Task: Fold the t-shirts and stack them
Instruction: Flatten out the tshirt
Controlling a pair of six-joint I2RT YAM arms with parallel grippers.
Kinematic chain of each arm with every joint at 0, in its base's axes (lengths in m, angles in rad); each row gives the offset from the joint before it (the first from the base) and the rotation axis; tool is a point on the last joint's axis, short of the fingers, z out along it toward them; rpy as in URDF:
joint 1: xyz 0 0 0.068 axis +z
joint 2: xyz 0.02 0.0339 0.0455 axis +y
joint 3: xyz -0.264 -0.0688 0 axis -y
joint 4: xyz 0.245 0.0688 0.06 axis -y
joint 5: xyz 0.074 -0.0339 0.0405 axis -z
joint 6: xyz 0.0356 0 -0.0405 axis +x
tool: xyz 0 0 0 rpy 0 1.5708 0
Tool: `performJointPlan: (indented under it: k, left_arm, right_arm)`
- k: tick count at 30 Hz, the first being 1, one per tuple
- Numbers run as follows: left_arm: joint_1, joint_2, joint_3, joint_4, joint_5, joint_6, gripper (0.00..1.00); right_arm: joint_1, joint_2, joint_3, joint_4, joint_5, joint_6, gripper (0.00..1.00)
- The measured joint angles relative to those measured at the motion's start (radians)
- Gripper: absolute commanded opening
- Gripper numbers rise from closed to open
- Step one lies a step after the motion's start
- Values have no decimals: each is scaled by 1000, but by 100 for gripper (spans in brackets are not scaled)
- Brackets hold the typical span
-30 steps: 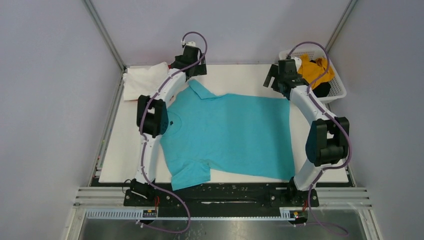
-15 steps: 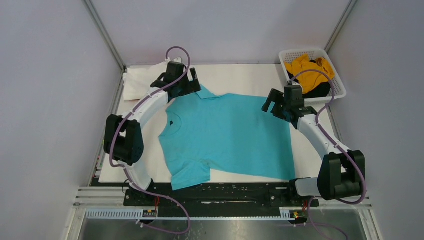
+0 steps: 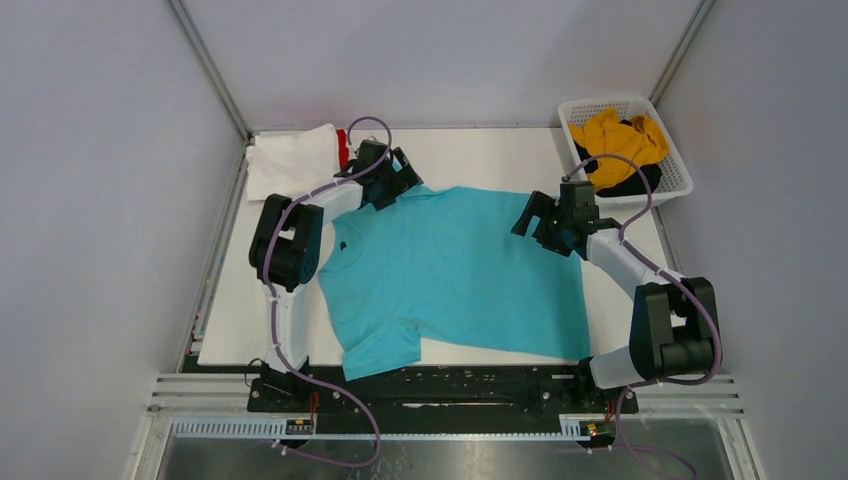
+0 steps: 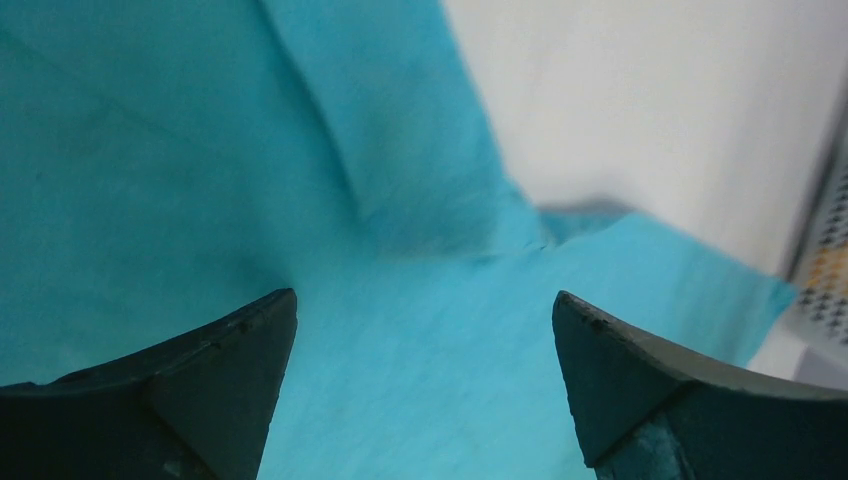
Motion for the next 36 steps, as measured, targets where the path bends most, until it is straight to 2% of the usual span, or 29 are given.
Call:
performJointPlan:
  k: [6,20,24,26,29,30,32,36]
  left_arm:
    - [1,43,16,133,3,-79,99]
    - [1,194,175,241,18,-180,99]
    - [-2,333,398,274,28,-232,99]
    - [-8,427,575,265,20,-238,99]
    - [-27,598,921,210,-14,-232,99]
    - [-34,623,970,216,-17,-233,99]
    - [-44,623,961,231,-17,-236,99]
    - [-62,566,806,233,-16,-188,99]
  right_arm:
    - [0,21,0,-2,-11,-1,100]
    - [0,21,0,-11,-5,-9,99]
    - [0,21,0,-14,12,-11,100]
    - [0,22,0,-17,17,-12,100]
    - [0,23,3,-31,20,-16,99]
    - [0,23,4,-37,20,-17,100]
    - [0,23,5,-42,22,-20,99]
    - [0,22,5,-44,37,-22,99]
